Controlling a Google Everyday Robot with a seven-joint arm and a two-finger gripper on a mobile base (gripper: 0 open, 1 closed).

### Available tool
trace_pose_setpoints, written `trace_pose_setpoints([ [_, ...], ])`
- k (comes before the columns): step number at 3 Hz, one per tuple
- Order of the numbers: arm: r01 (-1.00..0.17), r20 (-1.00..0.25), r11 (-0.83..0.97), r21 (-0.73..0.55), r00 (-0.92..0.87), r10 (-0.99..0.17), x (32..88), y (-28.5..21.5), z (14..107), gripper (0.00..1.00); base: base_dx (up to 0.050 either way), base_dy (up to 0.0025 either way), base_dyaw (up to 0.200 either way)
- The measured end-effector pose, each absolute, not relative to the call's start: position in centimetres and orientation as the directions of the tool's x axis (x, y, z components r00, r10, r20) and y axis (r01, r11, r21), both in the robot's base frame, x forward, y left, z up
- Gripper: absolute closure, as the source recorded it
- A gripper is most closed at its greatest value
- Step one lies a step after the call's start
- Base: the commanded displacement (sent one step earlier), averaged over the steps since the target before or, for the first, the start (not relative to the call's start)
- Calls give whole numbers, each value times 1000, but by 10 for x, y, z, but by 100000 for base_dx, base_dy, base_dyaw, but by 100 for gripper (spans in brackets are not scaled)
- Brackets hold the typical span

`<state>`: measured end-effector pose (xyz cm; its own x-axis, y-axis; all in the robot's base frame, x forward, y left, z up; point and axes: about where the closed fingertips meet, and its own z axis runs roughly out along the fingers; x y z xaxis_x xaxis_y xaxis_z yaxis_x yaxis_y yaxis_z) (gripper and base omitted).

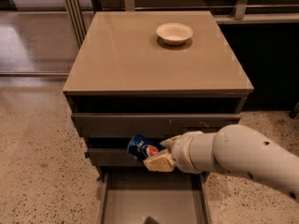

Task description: Place pepsi can into bottom drawer

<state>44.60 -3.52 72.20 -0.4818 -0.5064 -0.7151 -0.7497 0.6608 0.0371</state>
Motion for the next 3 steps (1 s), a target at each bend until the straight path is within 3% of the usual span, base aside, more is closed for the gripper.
trace_pose_setpoints([
  [3,-610,-609,770,187,-687,-396,430,-72,567,100,0,0,0],
])
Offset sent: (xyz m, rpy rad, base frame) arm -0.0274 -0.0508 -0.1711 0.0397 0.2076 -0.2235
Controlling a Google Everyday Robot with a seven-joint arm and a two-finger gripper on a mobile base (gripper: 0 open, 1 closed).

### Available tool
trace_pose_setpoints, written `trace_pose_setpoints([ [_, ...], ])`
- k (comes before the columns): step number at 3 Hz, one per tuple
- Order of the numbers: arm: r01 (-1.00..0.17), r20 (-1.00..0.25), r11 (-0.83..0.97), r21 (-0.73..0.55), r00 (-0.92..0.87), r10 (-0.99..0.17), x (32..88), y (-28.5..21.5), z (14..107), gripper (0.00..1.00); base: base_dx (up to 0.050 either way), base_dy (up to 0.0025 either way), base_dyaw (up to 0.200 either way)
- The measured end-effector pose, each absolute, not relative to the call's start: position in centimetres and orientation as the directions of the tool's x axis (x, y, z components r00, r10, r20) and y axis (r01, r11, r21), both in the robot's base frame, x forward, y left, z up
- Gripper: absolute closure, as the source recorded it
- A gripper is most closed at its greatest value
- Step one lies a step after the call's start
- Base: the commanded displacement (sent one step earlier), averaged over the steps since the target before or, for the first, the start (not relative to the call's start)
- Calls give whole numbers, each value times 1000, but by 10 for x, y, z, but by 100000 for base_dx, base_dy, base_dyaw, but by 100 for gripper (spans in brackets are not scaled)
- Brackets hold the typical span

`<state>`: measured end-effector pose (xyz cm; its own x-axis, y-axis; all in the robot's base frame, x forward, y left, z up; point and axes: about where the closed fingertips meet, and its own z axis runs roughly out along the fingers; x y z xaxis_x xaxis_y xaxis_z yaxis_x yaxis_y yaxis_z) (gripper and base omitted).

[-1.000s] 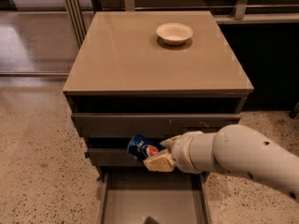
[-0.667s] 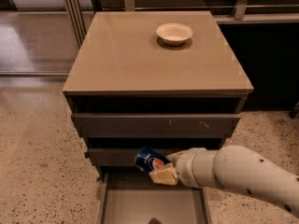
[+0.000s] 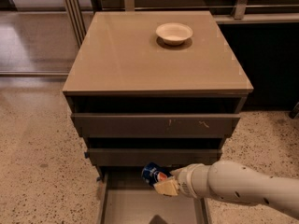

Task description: Place pepsi can into bottom drawer

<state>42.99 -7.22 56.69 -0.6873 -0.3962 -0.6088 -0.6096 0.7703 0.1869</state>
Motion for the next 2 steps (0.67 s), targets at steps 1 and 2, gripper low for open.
trace_pose_setpoints([
  [1,-610,-609,770,187,-687,-396,430,-72,567,100,0,0,0],
  [2,-581,-611,796,171,-696,-377,439,-79,551,100,0,0,0],
])
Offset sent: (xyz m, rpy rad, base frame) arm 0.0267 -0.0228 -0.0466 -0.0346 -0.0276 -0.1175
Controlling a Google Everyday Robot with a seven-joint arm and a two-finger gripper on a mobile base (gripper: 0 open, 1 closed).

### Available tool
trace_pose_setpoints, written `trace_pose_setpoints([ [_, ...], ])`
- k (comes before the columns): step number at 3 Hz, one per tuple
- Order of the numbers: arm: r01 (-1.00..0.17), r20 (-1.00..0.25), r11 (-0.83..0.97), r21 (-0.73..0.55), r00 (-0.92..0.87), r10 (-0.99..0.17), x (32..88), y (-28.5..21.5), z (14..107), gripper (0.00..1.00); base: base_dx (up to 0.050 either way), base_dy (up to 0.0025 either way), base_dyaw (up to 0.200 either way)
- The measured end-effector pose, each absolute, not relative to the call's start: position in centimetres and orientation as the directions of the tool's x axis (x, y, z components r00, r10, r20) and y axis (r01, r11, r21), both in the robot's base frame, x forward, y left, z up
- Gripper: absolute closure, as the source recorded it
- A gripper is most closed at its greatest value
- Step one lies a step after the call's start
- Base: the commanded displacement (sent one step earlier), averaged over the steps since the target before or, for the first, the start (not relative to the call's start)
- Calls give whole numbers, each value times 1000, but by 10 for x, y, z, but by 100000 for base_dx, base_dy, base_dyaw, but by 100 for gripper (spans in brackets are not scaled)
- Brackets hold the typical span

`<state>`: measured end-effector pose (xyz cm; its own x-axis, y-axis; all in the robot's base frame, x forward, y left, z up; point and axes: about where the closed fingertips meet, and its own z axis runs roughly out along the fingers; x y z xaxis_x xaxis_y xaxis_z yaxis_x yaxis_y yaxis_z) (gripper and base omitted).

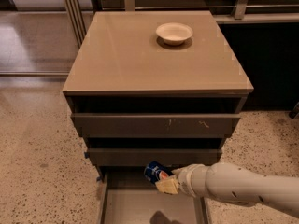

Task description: Place pepsi can into bottom drawer

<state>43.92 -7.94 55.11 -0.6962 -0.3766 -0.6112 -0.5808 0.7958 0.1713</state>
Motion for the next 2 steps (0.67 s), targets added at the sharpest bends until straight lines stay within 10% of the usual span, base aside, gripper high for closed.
trace_pose_setpoints([
  [2,-485,-557,850,202,-772,-308,482,-102,470,100,0,0,0],
])
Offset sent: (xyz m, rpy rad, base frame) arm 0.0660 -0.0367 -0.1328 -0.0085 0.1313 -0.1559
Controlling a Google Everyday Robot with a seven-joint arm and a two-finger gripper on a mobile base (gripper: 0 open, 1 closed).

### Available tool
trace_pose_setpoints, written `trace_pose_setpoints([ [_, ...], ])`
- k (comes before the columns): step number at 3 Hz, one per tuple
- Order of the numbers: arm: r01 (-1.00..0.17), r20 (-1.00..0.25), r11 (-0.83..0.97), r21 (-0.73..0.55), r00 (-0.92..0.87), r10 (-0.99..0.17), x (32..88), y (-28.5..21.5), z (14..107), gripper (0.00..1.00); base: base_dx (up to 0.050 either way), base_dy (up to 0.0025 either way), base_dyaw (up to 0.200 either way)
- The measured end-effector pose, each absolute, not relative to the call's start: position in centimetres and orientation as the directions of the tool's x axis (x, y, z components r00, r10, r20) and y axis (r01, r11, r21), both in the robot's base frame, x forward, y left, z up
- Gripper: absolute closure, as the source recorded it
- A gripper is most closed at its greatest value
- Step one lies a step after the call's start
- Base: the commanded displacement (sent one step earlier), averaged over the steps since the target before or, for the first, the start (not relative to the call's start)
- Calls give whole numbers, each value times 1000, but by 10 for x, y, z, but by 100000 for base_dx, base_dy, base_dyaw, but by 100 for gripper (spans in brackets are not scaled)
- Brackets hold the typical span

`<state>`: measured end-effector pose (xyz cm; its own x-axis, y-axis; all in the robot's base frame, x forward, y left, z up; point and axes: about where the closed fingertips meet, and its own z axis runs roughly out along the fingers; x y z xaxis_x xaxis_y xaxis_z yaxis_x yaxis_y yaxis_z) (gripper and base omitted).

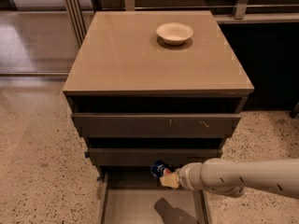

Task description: Place pepsi can into bottom drawer

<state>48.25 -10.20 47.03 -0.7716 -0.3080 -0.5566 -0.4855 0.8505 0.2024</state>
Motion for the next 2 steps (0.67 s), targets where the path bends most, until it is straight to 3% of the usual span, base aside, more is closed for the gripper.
trace_pose_setpoints([
  [2,-381,-451,893,240,-858,-245,496,-120,396,100,0,0,0],
])
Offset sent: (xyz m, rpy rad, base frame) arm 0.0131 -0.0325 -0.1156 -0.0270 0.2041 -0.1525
